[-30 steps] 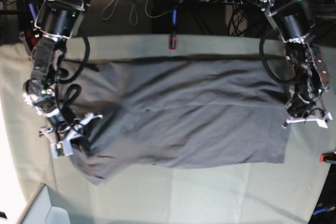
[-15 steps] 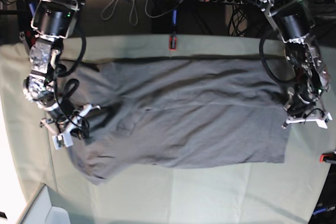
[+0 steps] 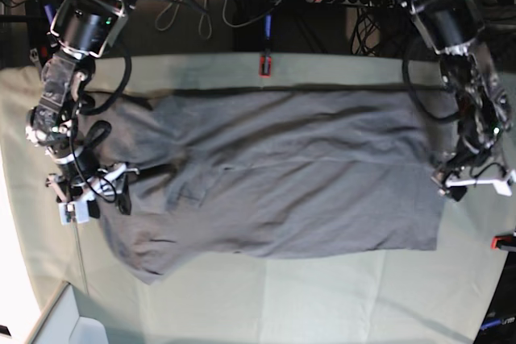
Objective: Layout the t-shirt on the table in an organized manner, then fold the t-shirt properly
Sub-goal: 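Pull the held corners outward with both grippers to straighten the shirt, then drag the shirt edge toward the robot with both grippers and release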
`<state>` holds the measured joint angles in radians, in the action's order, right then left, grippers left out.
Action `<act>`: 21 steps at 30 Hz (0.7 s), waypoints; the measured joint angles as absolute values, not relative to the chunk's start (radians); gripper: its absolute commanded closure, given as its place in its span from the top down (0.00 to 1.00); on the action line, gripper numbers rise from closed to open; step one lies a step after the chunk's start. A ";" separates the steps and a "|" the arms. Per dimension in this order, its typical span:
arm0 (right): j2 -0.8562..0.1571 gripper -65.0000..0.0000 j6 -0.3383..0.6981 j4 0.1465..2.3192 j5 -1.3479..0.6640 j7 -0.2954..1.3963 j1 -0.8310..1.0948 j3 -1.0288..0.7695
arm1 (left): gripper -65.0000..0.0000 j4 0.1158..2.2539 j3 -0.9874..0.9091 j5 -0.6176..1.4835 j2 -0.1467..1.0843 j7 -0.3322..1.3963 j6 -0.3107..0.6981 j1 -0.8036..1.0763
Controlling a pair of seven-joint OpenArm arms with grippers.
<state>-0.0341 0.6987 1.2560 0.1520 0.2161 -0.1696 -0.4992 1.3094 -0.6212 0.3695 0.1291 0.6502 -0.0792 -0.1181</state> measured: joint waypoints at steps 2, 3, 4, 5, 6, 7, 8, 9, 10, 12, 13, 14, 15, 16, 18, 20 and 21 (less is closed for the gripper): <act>-0.048 0.62 0.700 1.266 0.144 0.202 -0.137 -0.493 | 0.80 1.351 -0.621 0.366 0.129 0.650 -0.079 -0.075; -0.056 0.62 0.699 1.286 0.149 0.207 -0.109 -0.493 | 0.80 1.367 -0.620 0.364 0.129 0.651 -0.081 -0.050; -0.062 0.62 0.698 1.304 0.150 0.210 -0.080 -0.497 | 0.80 1.375 -0.620 0.366 0.128 0.649 -0.078 -0.029; -0.066 0.62 0.697 1.325 0.154 0.208 -0.044 -0.502 | 0.80 1.377 -0.620 0.369 0.127 0.649 -0.074 -0.007; -0.067 0.62 0.698 1.339 0.153 0.211 -0.014 -0.504 | 0.80 1.367 -0.620 0.368 0.127 0.649 -0.074 0.011; -0.066 0.62 0.699 1.348 0.154 0.217 0.011 -0.504 | 0.80 1.349 -0.620 0.367 0.126 0.645 -0.076 0.025; -0.065 0.62 0.699 1.352 0.154 0.219 0.028 -0.503 | 0.80 1.331 -0.620 0.367 0.126 0.644 -0.078 0.035; -0.063 0.62 0.699 1.356 0.152 0.220 0.041 -0.501 | 0.80 1.310 -0.621 0.365 0.126 0.647 -0.077 0.041; -0.063 0.62 0.699 1.361 0.152 0.218 0.050 -0.501 | 0.80 1.294 -0.621 0.364 0.123 0.646 -0.081 0.041; -0.064 0.62 0.699 1.372 0.149 0.197 0.072 -0.498 | 0.80 1.272 -0.621 0.368 0.123 0.649 -0.078 0.040; -0.064 0.62 0.699 1.374 0.143 0.197 0.085 -0.498 | 0.80 1.267 -0.621 0.368 0.118 0.637 -0.077 0.041; -0.064 0.62 0.699 1.374 0.147 0.201 0.100 -0.498 | 0.80 1.265 -0.621 0.367 0.115 0.630 -0.075 0.043; -0.063 0.62 0.699 1.374 0.148 0.207 0.115 -0.498 | 0.80 1.265 -0.621 0.367 0.113 0.622 -0.075 0.050; -0.063 0.62 0.699 1.374 0.147 0.209 0.131 -0.498 | 0.80 1.266 -0.621 0.368 0.113 0.622 -0.071 0.056; -0.065 0.62 0.699 1.374 0.150 0.211 0.150 -0.499 | 0.80 1.262 -0.621 0.370 0.114 0.614 -0.070 0.060; -0.068 0.62 0.699 1.368 0.150 0.213 0.153 -0.499 | 0.79 1.256 -0.621 0.366 0.115 0.608 -0.070 0.059; -0.068 0.62 0.699 1.368 0.149 0.209 0.150 -0.503 | 0.79 1.253 -0.621 0.366 0.116 0.608 -0.070 0.057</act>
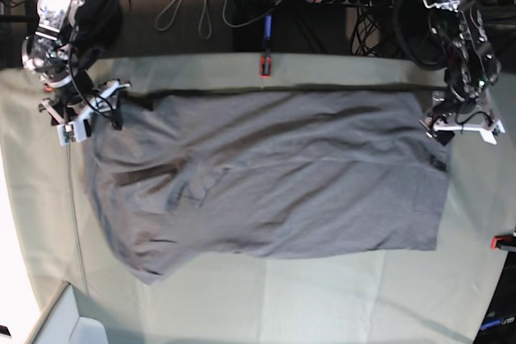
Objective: Layout the t-shirt on the table in an organized manner, then fold the t-shirt properly
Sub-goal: 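Drag the shirt edge toward the robot with both grippers and release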
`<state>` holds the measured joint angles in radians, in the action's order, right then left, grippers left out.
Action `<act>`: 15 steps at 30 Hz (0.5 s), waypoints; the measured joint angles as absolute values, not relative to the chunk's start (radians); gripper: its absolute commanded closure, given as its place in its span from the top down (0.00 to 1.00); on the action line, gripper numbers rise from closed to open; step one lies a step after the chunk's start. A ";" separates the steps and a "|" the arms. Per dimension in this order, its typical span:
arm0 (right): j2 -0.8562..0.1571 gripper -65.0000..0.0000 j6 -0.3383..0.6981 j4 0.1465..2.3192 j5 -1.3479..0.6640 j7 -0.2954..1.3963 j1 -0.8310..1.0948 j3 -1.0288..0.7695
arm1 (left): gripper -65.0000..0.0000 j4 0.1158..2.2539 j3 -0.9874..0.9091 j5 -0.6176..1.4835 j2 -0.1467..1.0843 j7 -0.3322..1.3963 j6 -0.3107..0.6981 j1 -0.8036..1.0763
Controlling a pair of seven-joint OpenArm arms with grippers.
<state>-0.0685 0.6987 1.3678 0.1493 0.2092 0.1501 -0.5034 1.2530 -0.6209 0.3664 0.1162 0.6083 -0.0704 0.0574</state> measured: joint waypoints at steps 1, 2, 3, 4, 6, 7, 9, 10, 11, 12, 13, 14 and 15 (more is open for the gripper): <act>-0.065 0.62 0.699 1.368 0.149 0.205 0.147 -0.520 | 0.77 1.251 -0.621 0.366 0.117 0.608 -0.070 0.057; -0.062 0.62 0.699 1.362 0.147 0.197 0.141 -0.545 | 0.72 1.251 -0.621 0.364 0.116 0.606 -0.070 0.057; -0.063 0.62 0.698 1.348 0.143 0.194 0.136 -0.570 | 0.67 1.251 -0.621 0.362 0.117 0.604 -0.070 0.057; -0.067 0.62 0.698 1.332 0.145 0.199 0.133 -0.589 | 0.61 1.250 -0.621 0.362 0.117 0.604 -0.071 0.058; -0.069 0.62 0.699 1.309 0.150 0.210 0.128 -0.618 | 0.51 1.249 -0.626 0.362 0.117 0.605 -0.072 0.058; -0.070 0.62 0.699 1.299 0.151 0.211 0.123 -0.632 | 0.49 1.248 -0.625 0.362 0.116 0.605 -0.075 0.058; -0.082 0.62 0.699 1.281 0.149 0.207 0.114 -0.640 | 0.49 1.248 -0.625 0.363 0.116 0.606 -0.075 0.059; -0.087 0.62 0.699 1.276 0.149 0.204 0.112 -0.640 | 0.48 1.248 -0.626 0.363 0.115 0.608 -0.075 0.058; -0.088 0.62 0.699 1.274 0.150 0.201 0.112 -0.647 | 0.48 1.248 -0.626 0.362 0.113 0.607 -0.075 0.058; -0.088 0.62 0.699 1.273 0.150 0.198 0.112 -0.650 | 0.48 1.248 -0.626 0.362 0.111 0.603 -0.075 0.058; -0.088 0.62 0.699 1.271 0.150 0.198 0.117 -0.650 | 0.48 1.248 -0.626 0.362 0.109 0.601 -0.075 0.058; -0.087 0.62 0.699 1.271 0.149 0.198 0.125 -0.647 | 0.48 1.248 -0.626 0.363 0.108 0.601 -0.075 0.058; -0.085 0.62 0.699 1.271 0.150 0.198 0.132 -0.647 | 0.46 1.248 -0.626 0.362 0.108 0.602 -0.075 0.058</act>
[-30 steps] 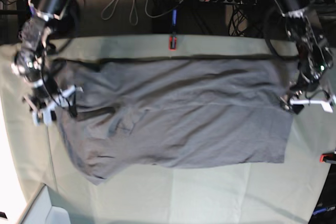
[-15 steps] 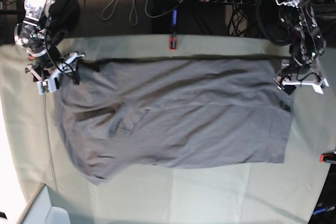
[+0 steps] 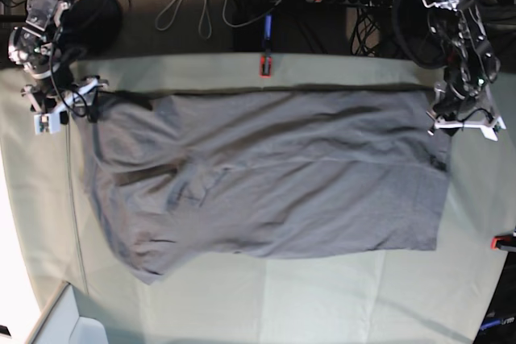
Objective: Layout the t-shirt on the table in an organized manner, then fold the t-shirt properly
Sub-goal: 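Drag the shirt edge toward the robot with both grippers and release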
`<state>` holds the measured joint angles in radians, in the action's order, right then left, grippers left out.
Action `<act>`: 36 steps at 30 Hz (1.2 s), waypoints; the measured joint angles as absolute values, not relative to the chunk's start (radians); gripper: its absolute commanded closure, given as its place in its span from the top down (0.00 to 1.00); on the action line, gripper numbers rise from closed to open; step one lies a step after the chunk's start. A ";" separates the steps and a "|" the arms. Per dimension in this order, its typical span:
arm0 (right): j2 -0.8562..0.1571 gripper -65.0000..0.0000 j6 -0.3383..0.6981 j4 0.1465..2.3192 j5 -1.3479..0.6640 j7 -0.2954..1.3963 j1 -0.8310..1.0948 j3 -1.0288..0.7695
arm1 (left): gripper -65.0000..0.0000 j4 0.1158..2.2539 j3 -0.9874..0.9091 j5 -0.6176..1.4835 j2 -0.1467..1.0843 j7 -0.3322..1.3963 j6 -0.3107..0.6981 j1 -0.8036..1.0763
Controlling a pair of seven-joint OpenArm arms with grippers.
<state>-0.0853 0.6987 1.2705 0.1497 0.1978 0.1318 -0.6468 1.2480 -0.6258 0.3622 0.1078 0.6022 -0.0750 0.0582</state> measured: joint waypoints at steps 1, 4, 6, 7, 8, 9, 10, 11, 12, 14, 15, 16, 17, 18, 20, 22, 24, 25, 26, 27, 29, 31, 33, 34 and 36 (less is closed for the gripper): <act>-0.082 0.62 0.699 1.271 0.150 0.200 0.138 -0.647 | 0.42 1.248 -0.626 0.362 0.108 0.605 -0.075 0.058; -0.080 0.62 0.699 1.269 0.150 0.204 0.147 -0.647 | 0.31 1.248 -0.626 0.363 0.108 0.605 -0.075 0.059; -0.080 0.62 0.699 1.269 0.149 0.200 0.153 -0.644 | 0.23 1.248 -0.626 0.363 0.108 0.607 -0.075 0.059; -0.077 0.62 0.699 1.269 0.149 0.198 0.155 -0.644 | 0.20 1.248 -0.625 0.363 0.107 0.610 -0.075 0.059; -0.071 0.62 0.698 1.269 0.149 0.198 0.157 -0.645 | 0.17 1.248 -0.625 0.363 0.107 0.612 -0.075 0.059; -0.066 0.62 0.699 1.269 0.149 0.198 0.159 -0.644 | 0.13 1.248 -0.625 0.364 0.105 0.612 -0.075 0.059; -0.063 0.61 0.698 1.269 0.149 0.198 0.161 -0.644 | 0.08 1.248 -0.625 0.364 0.104 0.612 -0.070 0.059; -0.061 0.59 0.698 1.269 0.149 0.198 0.161 -0.644 | 0.02 1.246 -0.625 0.364 0.105 0.613 -0.046 0.059; -0.061 0.57 0.699 1.269 0.149 0.198 0.160 -0.644 | 0.00 1.245 -0.626 0.364 0.105 0.616 -0.019 0.059; -0.061 0.51 0.699 1.269 0.149 0.198 0.159 -0.644 | 0.01 1.245 -0.626 0.363 0.105 0.620 0.023 0.061; -0.061 0.46 0.699 1.269 0.149 0.198 0.159 -0.644 | 0.00 1.245 -0.626 0.363 0.105 0.624 0.038 0.063; -0.061 0.39 0.699 1.269 0.148 0.197 0.159 -0.643 | 0.00 1.245 -0.625 0.363 0.105 0.623 0.050 0.064; -0.061 0.32 0.698 1.269 0.145 0.197 0.159 -0.643 | 0.00 1.245 -0.625 0.366 0.105 0.622 0.053 0.070; -0.061 0.25 0.699 1.269 0.145 0.198 0.159 -0.643 | 0.00 1.245 -0.625 0.367 0.105 0.619 0.057 0.072; -0.061 0.07 0.699 1.269 0.142 0.197 0.159 -0.643 | 0.00 1.249 -0.625 0.368 0.106 0.620 0.057 0.075; -0.062 0.00 0.699 1.270 0.142 0.197 0.159 -0.643 | 0.00 1.251 -0.625 0.368 0.107 0.624 0.057 0.078; -0.063 0.00 0.699 1.277 0.143 0.200 0.159 -0.646 | 0.00 1.267 -0.625 0.369 0.108 0.627 0.060 0.093; -0.066 0.00 0.699 1.284 0.144 0.204 0.165 -0.646 | 0.00 1.279 -0.625 0.373 0.108 0.634 0.061 0.101; -0.070 0.00 0.699 1.297 0.142 0.199 0.176 -0.645 | 0.00 1.291 -0.625 0.368 0.107 0.640 0.062 0.112; -0.075 0.00 0.699 1.312 0.134 0.196 0.189 -0.644 | 0.00 1.304 -0.624 0.367 0.107 0.644 0.061 0.125; -0.076 0.00 0.699 1.336 0.139 0.200 0.213 -0.649 | 0.00 1.341 -0.624 0.369 0.105 0.651 0.064 0.148; -0.074 0.00 0.699 1.360 0.142 0.201 0.239 -0.649 | 0.00 1.366 -0.625 0.367 0.105 0.650 0.064 0.159; -0.074 0.00 0.699 1.378 0.135 0.198 0.262 -0.645 | 0.00 1.382 -0.625 0.367 0.105 0.650 0.064 0.164; -0.074 0.00 0.699 1.386 0.135 0.198 0.271 -0.645 | 0.00 1.391 -0.625 0.369 0.105 0.650 0.064 0.169; -0.074 0.00 0.699 1.398 0.135 0.197 0.291 -0.645 | 0.00 1.414 -0.638 0.373 0.102 0.651 0.064 0.184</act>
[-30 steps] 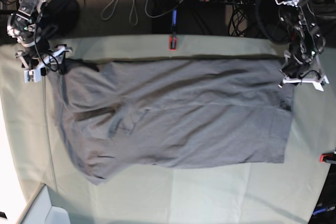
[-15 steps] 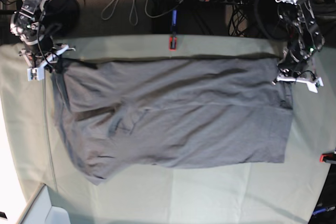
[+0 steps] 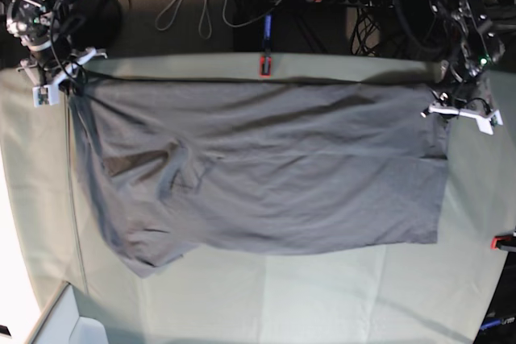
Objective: Layout the t-shirt on the table in an organized manner, then fold the t-shirt properly
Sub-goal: 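Drag the shirt edge toward the robot with both grippers and release, then move both grippers to the shirt's opposite edge and grasp its corners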
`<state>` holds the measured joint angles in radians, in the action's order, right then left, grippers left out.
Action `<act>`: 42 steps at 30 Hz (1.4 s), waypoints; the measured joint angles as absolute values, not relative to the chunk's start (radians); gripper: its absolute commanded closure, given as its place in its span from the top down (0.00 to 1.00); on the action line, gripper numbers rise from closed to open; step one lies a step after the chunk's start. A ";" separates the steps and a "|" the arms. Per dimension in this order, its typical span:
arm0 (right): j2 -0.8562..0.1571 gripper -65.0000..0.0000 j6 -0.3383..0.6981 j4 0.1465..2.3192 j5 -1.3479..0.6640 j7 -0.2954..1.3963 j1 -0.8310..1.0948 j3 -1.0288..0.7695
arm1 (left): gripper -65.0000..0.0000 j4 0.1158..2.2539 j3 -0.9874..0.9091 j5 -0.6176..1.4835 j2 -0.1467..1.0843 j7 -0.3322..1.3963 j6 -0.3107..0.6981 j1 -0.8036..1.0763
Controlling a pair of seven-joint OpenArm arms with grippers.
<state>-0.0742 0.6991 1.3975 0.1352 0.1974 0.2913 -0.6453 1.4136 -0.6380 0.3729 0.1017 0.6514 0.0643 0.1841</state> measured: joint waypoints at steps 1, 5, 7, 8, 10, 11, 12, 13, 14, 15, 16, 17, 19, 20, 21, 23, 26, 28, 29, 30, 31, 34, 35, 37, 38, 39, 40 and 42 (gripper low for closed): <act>-0.074 0.00 0.699 1.406 0.136 0.196 0.302 -0.645 | 0.00 1.423 -0.657 0.377 0.099 0.654 0.071 0.189; -0.074 0.00 0.699 1.449 0.138 0.198 0.345 -0.644 | 0.00 1.456 -0.724 0.378 0.097 0.710 0.072 0.199; -0.070 0.00 0.699 1.476 0.135 0.197 0.362 -0.643 | 0.00 1.456 -0.741 0.378 0.099 0.760 0.073 0.198; -0.069 0.00 0.699 1.486 0.135 0.197 0.369 -0.643 | 0.00 1.456 -0.752 0.379 0.097 0.772 0.074 0.196; -0.060 0.00 0.699 1.497 0.134 0.194 0.378 -0.642 | 0.00 1.456 -0.768 0.379 0.097 0.778 0.075 0.193; -0.054 0.00 0.699 1.498 0.135 0.197 0.381 -0.642 | 0.00 1.456 -0.772 0.378 0.097 0.775 0.075 0.192; -0.052 0.00 0.699 1.498 0.135 0.197 0.386 -0.642 | 0.00 1.456 -0.773 0.378 0.097 0.774 0.075 0.193; -0.051 0.00 0.699 1.498 0.134 0.196 0.395 -0.640 | 0.00 1.456 -0.773 0.378 0.097 0.775 0.075 0.193; -0.051 0.00 0.699 1.498 0.134 0.194 0.403 -0.640 | 0.00 1.456 -0.773 0.378 0.097 0.775 0.075 0.193; -0.050 0.00 0.699 1.498 0.134 0.195 0.409 -0.640 | 0.00 1.455 -0.773 0.378 0.097 0.774 0.075 0.193; -0.049 0.00 0.699 1.497 0.134 0.195 0.411 -0.640 | 0.00 1.452 -0.773 0.378 0.097 0.774 0.075 0.193; -0.049 0.00 0.699 1.495 0.135 0.198 0.411 -0.640 | 0.00 1.449 -0.773 0.377 0.097 0.774 0.075 0.192; -0.050 0.00 0.699 1.494 0.134 0.194 0.414 -0.640 | 0.00 1.446 -0.773 0.377 0.096 0.775 0.075 0.191; -0.050 0.00 0.698 1.495 0.134 0.192 0.416 -0.640 | 0.00 1.446 -0.773 0.377 0.097 0.778 0.075 0.191; -0.050 0.00 0.699 1.495 0.134 0.193 0.422 -0.638 | 0.00 1.446 -0.773 0.377 0.097 0.778 0.075 0.190; -0.049 0.00 0.699 1.495 0.135 0.198 0.430 -0.627 | 0.04 1.447 -0.768 0.377 0.099 0.780 0.075 0.191; -0.051 0.04 0.698 1.495 0.134 0.197 0.427 -0.626 | 0.24 1.456 -0.768 0.374 0.101 0.778 0.075 0.202; -0.052 0.13 0.699 1.495 0.134 0.198 0.428 -0.626 | 0.41 1.456 -0.770 0.367 0.102 0.778 0.074 0.208; -0.052 0.18 0.699 1.495 0.135 0.198 0.428 -0.626 | 0.48 1.456 -0.773 0.363 0.102 0.778 0.072 0.212; -0.052 0.23 0.699 1.497 0.135 0.198 0.431 -0.626 | 0.51 1.456 -0.775 0.363 0.102 0.779 0.072 0.216; -0.052 0.27 0.699 1.498 0.135 0.198 0.433 -0.628 | 0.52 1.456 -0.776 0.363 0.102 0.779 0.072 0.216; -0.053 0.34 0.699 1.500 0.135 0.199 0.433 -0.636 | 0.52 1.456 -0.777 0.363 0.102 0.778 0.072 0.215; -0.052 0.37 0.699 1.500 0.135 0.199 0.430 -0.638 | 0.52 1.456 -0.783 0.367 0.102 0.778 0.072 0.215; -0.049 0.42 0.699 1.500 0.134 0.198 0.424 -0.661 | 0.52 1.456 -0.810 0.370 0.100 0.779 0.072 0.212; -0.050 0.44 0.699 1.504 0.135 0.199 0.424 -0.674 | 0.52 1.456 -0.822 0.366 0.101 0.778 0.072 0.212; -0.053 0.46 0.699 1.514 0.125 0.207 0.425 -0.686 | 0.52 1.457 -0.834 0.366 0.102 0.779 0.072 0.212; -0.054 0.49 0.699 1.526 0.100 0.211 0.428 -0.694 | 0.52 1.462 -0.841 0.363 0.102 0.778 0.072 0.212; -0.057 0.51 0.699 1.554 0.048 0.207 0.438 -0.692 | 0.52 1.491 -0.844 0.363 0.101 0.783 0.068 0.213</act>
